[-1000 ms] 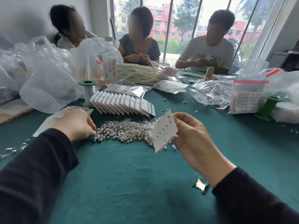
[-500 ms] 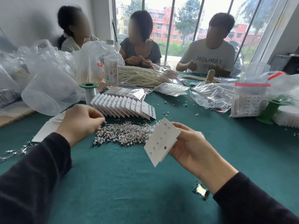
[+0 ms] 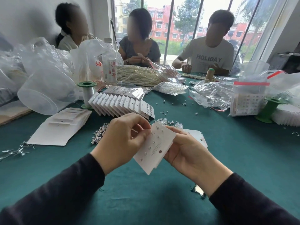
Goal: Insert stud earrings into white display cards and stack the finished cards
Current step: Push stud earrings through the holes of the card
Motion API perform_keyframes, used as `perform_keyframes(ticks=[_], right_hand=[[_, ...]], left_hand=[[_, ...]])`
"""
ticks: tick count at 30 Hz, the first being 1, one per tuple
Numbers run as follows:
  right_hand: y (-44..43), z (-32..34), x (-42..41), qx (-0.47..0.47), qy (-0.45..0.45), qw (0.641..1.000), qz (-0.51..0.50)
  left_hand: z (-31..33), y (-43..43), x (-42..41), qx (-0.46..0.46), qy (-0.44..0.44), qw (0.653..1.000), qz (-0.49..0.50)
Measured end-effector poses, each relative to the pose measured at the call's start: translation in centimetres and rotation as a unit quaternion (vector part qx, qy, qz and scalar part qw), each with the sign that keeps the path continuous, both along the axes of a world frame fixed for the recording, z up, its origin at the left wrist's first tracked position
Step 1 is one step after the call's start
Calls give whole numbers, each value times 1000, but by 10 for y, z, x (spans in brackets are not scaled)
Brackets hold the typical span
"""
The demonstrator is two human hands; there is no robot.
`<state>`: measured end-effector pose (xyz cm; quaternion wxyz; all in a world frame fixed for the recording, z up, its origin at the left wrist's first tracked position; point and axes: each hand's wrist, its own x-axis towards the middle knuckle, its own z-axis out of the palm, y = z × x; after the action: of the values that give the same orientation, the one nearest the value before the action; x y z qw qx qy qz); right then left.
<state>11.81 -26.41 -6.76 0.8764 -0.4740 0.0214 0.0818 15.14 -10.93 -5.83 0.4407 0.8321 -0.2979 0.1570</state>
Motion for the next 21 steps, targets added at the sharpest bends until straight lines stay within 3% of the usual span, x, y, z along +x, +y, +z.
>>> perform_keyframes(ticks=[5,21], right_hand=[[0,-1,0,16,4,1000,7],[3,0,-2,39,26,998,43]], left_hand=[[1,-1,-3,34,-72,997,20],[0,-2,-5,60,-103,992,33]])
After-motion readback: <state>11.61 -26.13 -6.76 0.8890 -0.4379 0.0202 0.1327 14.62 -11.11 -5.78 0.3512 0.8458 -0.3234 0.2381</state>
